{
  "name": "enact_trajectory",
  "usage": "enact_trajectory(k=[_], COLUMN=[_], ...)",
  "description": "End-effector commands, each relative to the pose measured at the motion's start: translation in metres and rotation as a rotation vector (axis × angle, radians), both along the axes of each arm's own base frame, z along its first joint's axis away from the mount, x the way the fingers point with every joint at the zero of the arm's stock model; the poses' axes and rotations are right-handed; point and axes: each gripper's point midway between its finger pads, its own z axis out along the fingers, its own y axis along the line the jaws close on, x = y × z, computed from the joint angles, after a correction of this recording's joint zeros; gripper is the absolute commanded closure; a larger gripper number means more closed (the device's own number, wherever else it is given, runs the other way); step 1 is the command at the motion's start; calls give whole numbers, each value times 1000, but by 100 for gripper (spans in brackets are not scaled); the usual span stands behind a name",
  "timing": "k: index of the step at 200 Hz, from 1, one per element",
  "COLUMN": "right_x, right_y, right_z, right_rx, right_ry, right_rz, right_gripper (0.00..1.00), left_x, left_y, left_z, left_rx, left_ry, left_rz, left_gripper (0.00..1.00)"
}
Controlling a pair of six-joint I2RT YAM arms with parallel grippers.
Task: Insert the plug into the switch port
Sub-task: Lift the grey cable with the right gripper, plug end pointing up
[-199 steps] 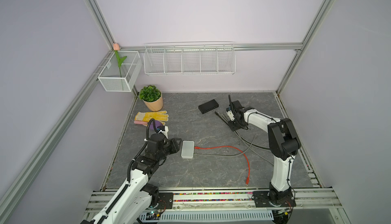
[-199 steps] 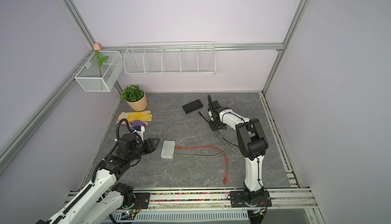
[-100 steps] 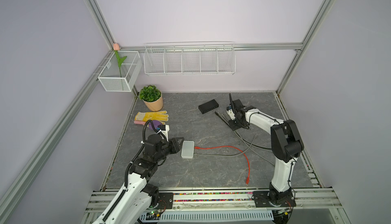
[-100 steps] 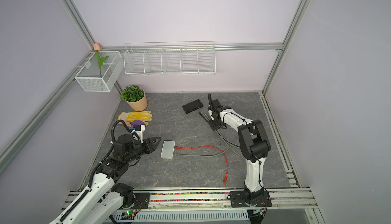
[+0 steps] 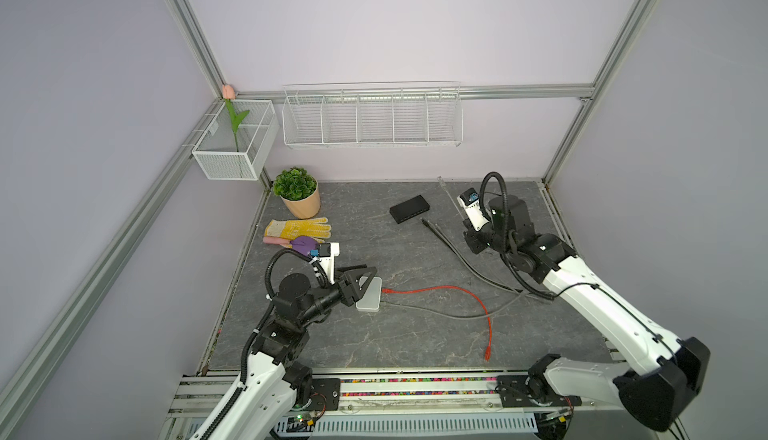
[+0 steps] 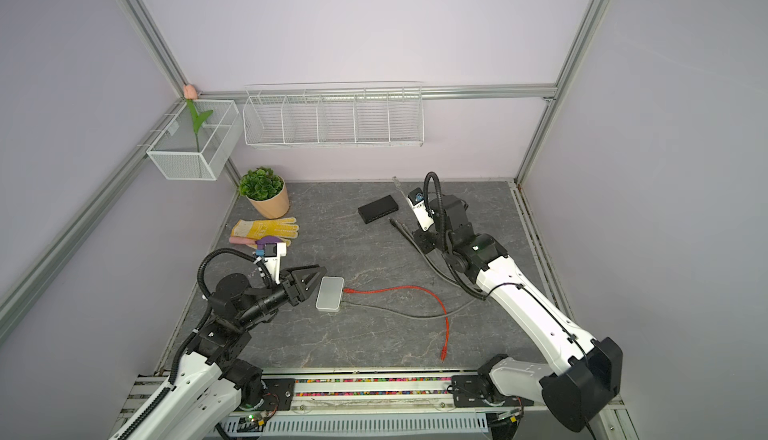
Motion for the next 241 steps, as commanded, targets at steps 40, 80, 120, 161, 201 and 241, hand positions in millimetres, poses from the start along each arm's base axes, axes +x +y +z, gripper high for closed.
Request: enact_trajectory(k=[40, 80, 120, 161, 201, 241], right_x=[-80, -114, -123, -131, -135, -138], right_y=[55, 71, 76, 85, 95, 103], right_z=[30, 32, 29, 24, 19, 14], right_rx=[147, 214, 229, 232, 219, 195], right_ry=[-70, 8, 50, 93, 123, 140], right_rz=[453, 633, 683, 737, 770, 786], right_gripper=[93, 94, 94, 93, 94, 94], left_x=[-16, -17, -12, -4, 7, 9], left_y=[-9, -13, -16, -23, -34, -40], left_z=[77, 108, 132, 142, 138, 136], left_rx=[-109, -111, -119, -139, -151, -148], left_ry=[-178, -248, -295, -311, -281, -272], left_rz=[-64, -84, -90, -101, -126, -136], left_gripper=[46, 45, 43, 39, 39, 40])
